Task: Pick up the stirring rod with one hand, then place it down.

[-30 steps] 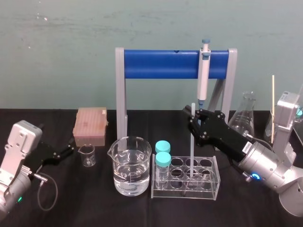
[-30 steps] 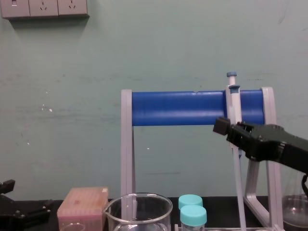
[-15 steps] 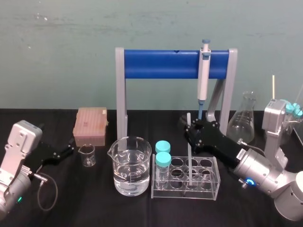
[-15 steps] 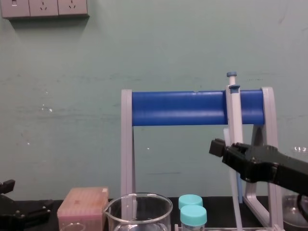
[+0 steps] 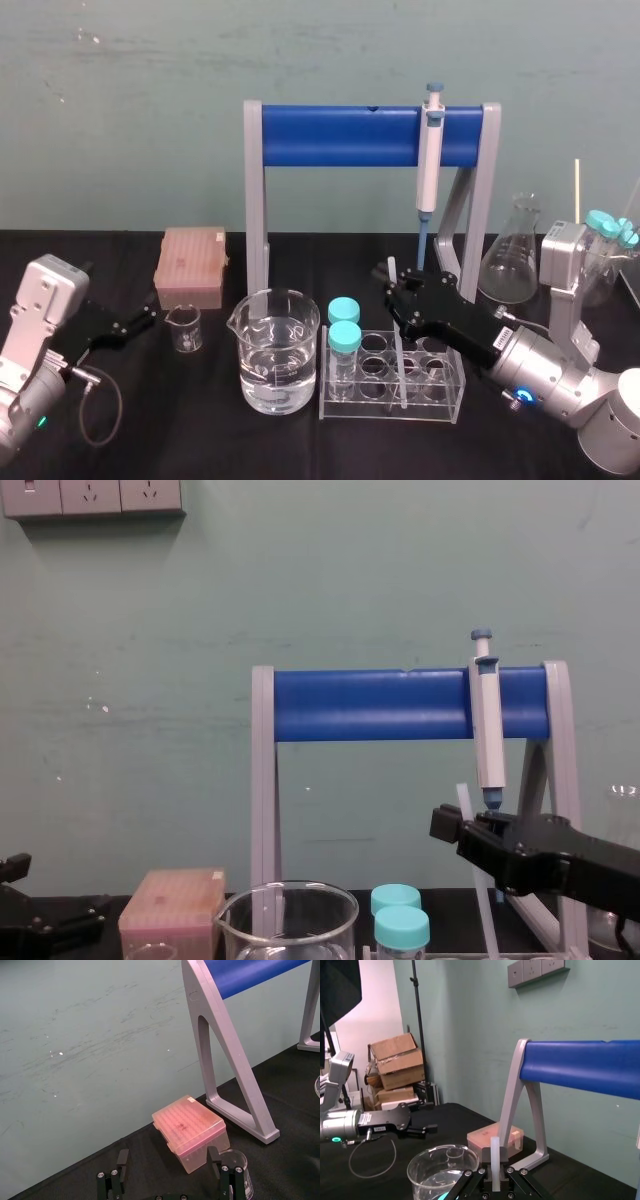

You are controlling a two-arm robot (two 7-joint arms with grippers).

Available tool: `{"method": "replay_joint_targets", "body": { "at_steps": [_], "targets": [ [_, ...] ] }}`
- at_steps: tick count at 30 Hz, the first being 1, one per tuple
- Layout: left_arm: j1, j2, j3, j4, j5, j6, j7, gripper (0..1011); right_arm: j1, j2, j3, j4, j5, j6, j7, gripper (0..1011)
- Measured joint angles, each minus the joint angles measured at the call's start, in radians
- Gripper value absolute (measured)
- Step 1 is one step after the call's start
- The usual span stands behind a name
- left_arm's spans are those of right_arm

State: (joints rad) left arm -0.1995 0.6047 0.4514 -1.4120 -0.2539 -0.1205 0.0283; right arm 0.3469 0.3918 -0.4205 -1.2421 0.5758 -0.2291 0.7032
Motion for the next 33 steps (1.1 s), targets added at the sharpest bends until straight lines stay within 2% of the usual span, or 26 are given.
{"method": "replay_joint_targets", "body": {
  "at_steps": [14,18,28,29,30,32,33],
  "targets": [
    [0.000,0.000,0.000,0.000,0.000,0.000,0.000,1000,-0.002,0.003,-0.002,-0.001,-0.008,0.004,-0.005,70],
    [0.000,0.000,0.000,0.000,0.000,0.000,0.000,1000,-0.002,0.002,-0.002,-0.001,-0.006,0.004,-0.005,160],
    [0.000,0.000,0.000,0.000,0.000,0.000,0.000,1000,-0.002,0.002,-0.001,-0.001,-0.005,0.004,-0.005,499],
    [0.000,0.000,0.000,0.000,0.000,0.000,0.000,1000,-0.002,0.002,-0.001,-0.001,-0.005,0.004,-0.005,499],
    [0.000,0.000,0.000,0.000,0.000,0.000,0.000,1000,-0.002,0.002,-0.001,-0.001,-0.005,0.004,-0.005,570],
    [0.000,0.000,0.000,0.000,0.000,0.000,0.000,1000,-0.002,0.002,-0.001,-0.001,-0.004,0.004,-0.005,611],
    [0.000,0.000,0.000,0.000,0.000,0.000,0.000,1000,-0.002,0.002,-0.001,-0.001,-0.004,0.004,-0.005,671]
  ]
}}
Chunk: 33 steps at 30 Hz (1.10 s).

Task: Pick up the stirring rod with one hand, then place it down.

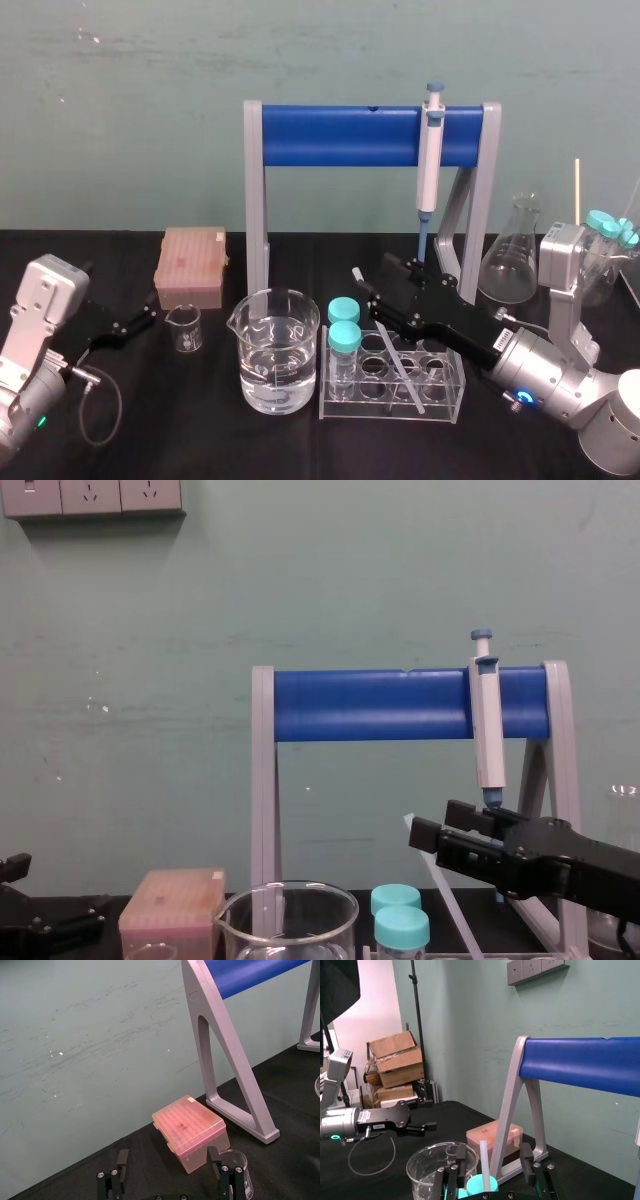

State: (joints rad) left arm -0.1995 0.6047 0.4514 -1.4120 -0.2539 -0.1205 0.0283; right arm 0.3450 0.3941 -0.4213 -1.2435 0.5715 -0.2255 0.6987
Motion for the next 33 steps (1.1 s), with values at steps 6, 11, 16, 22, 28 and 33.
{"method": "replay_joint_targets", "body": {
  "at_steps": [6,11,16,22,28,33],
  "targets": [
    [0.000,0.000,0.000,0.000,0.000,0.000,0.000,1000,0.000,0.000,0.000,0.000,0.000,0.000,0.000,837],
    [0.000,0.000,0.000,0.000,0.000,0.000,0.000,1000,0.000,0.000,0.000,0.000,0.001,0.000,0.000,972],
    [0.000,0.000,0.000,0.000,0.000,0.000,0.000,1000,-0.006,0.003,0.013,-0.023,0.015,-0.007,0.001,1003],
    [0.000,0.000,0.000,0.000,0.000,0.000,0.000,1000,-0.069,0.029,0.067,-0.126,-0.013,-0.006,-0.126,1003],
    [0.000,0.000,0.000,0.000,0.000,0.000,0.000,1000,-0.204,0.043,0.162,-0.268,-0.160,0.110,-0.494,1003],
    [0.000,0.000,0.000,0.000,0.000,0.000,0.000,1000,-0.256,0.026,0.197,-0.293,-0.198,0.173,-0.606,1003]
  ]
}}
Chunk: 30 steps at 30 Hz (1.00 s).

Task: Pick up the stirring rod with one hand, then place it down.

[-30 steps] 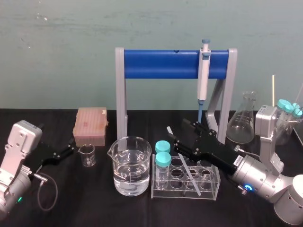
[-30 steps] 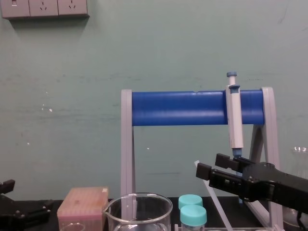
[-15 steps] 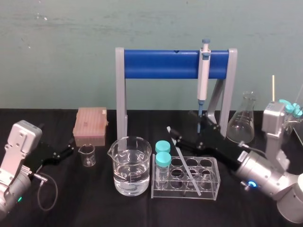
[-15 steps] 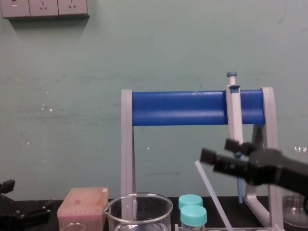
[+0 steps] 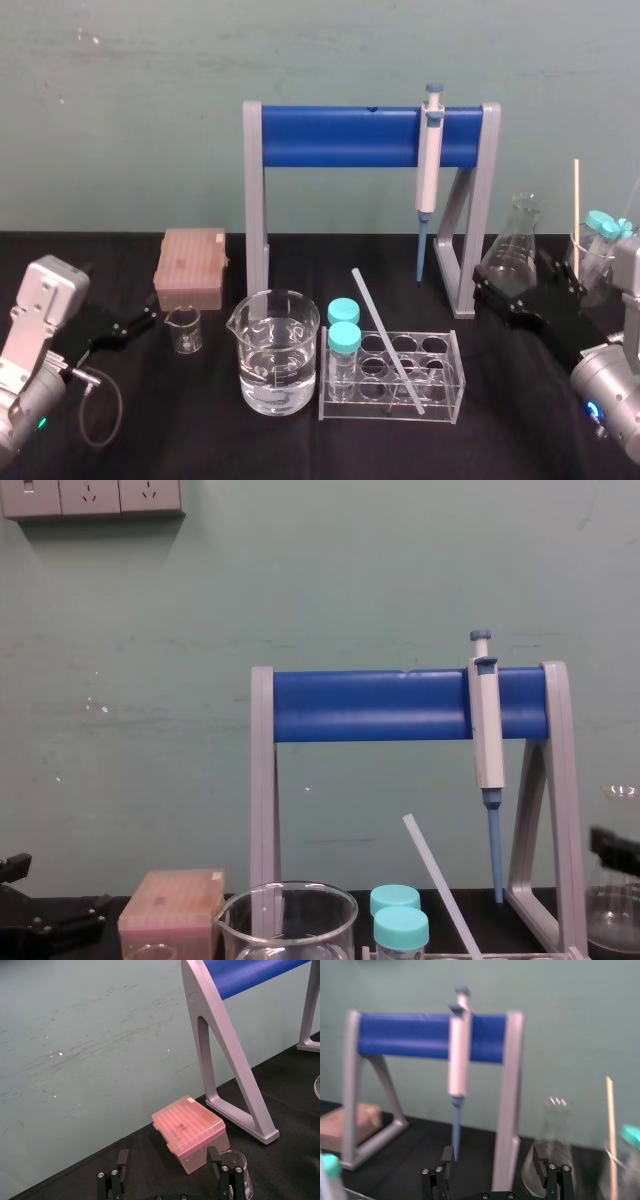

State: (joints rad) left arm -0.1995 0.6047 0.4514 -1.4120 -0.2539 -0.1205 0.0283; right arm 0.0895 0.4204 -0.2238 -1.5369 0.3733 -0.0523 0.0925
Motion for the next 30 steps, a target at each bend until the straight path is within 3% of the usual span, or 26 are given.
{"method": "replay_joint_targets", "body": {
  "at_steps": [6,30],
  "targets": [
    [0.000,0.000,0.000,0.000,0.000,0.000,0.000,1000,-0.027,-0.020,0.016,0.010,-0.005,0.069,-0.039,1003],
    [0.000,0.000,0.000,0.000,0.000,0.000,0.000,1000,-0.022,-0.017,0.013,0.008,-0.004,0.052,-0.031,1003]
  ]
}}
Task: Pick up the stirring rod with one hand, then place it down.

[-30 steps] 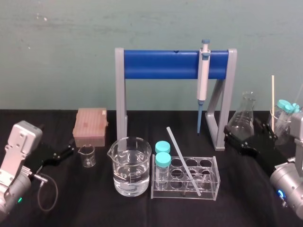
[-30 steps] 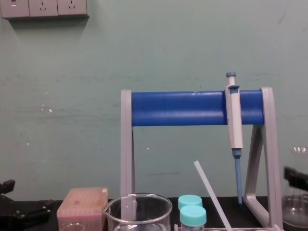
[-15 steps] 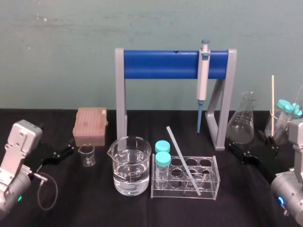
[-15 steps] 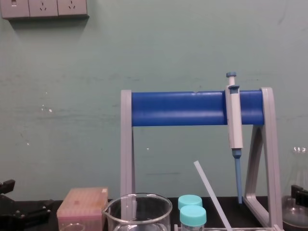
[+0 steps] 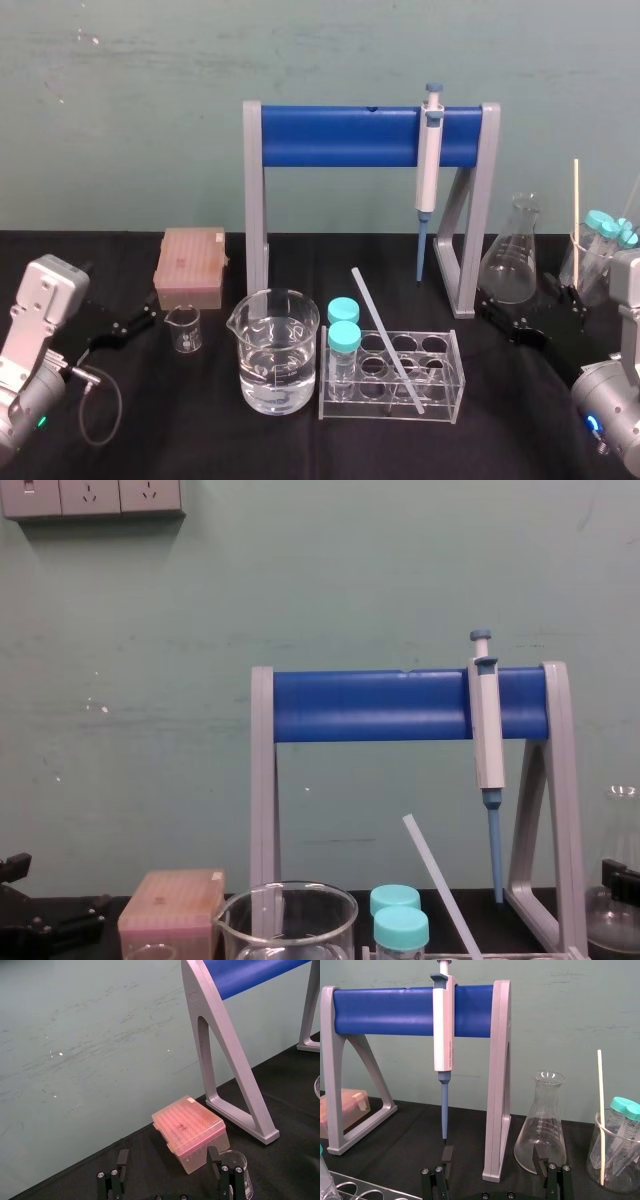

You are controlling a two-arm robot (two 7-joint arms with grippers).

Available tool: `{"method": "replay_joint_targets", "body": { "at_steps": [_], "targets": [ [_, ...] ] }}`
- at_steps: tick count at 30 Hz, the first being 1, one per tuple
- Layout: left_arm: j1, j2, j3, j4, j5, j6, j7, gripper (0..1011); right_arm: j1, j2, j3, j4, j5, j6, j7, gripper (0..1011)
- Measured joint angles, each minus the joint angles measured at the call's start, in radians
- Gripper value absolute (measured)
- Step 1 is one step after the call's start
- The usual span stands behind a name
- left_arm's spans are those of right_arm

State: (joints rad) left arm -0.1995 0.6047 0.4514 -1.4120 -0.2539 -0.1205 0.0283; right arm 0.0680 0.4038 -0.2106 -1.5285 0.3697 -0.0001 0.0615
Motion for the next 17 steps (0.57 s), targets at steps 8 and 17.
{"method": "replay_joint_targets", "body": {
  "at_steps": [8,17],
  "targets": [
    [0.000,0.000,0.000,0.000,0.000,0.000,0.000,1000,0.001,0.001,-0.001,0.000,0.001,-0.002,0.001,1003],
    [0.000,0.000,0.000,0.000,0.000,0.000,0.000,1000,0.001,0.001,-0.001,0.000,0.001,-0.003,0.002,1003]
  ]
}}
